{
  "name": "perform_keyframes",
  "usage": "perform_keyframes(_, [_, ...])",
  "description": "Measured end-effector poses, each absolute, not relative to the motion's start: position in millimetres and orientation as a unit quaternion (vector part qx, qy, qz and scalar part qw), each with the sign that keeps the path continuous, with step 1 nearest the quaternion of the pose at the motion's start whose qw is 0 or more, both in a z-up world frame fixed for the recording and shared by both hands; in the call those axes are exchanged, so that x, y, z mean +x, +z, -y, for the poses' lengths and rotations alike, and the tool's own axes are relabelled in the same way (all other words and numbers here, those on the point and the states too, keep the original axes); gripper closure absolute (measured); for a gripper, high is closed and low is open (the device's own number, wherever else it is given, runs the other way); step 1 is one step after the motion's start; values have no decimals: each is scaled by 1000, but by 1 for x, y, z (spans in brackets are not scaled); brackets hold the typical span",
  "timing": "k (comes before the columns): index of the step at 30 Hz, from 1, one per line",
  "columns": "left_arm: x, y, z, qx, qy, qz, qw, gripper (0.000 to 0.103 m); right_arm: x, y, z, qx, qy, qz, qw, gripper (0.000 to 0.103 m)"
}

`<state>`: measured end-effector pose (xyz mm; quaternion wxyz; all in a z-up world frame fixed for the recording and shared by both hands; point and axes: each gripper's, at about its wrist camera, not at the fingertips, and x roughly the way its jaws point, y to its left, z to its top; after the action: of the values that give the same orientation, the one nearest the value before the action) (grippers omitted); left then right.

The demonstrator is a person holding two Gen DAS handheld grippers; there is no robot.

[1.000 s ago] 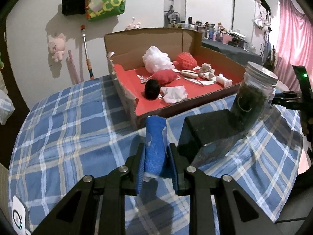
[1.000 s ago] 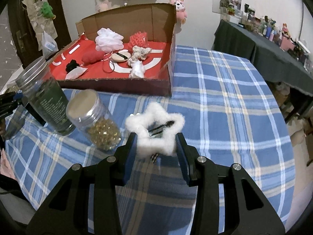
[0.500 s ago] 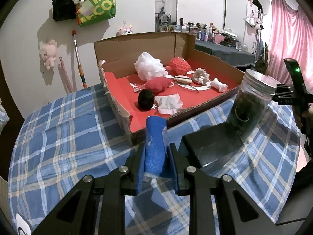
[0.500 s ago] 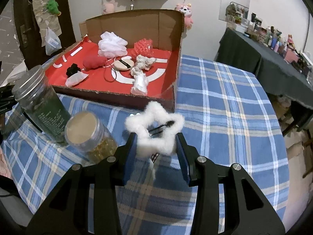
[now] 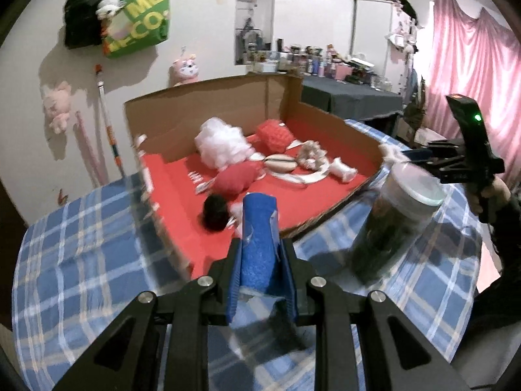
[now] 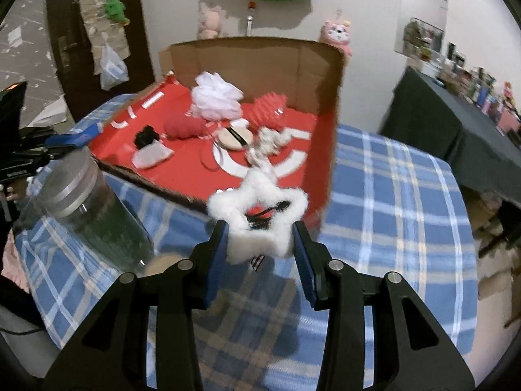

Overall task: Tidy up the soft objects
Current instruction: 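Open the left tool over the box floor while the right tool releases the star tie beside it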

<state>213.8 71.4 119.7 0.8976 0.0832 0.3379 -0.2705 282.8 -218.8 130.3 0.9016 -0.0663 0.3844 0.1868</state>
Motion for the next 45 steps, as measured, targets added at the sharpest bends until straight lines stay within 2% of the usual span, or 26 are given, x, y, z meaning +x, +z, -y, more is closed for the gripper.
perform_keyframes(9, [269,131,-10,99,-311,-384,864,79,338,138,177,-84,273,-417,863,65])
perform_keyframes(18, [324,102,40,113,-305,-476,817,78,380,115,150,-114,300,-479,817,65])
perform_keyframes(40, [352,65,55,138,-283,-529,788,78,406,89,125,-146,299,-523,785,63])
perform_keyframes(45, [352,68,54,132,-281,-526,792,67,408,87,123,-143,296,-524,786,61])
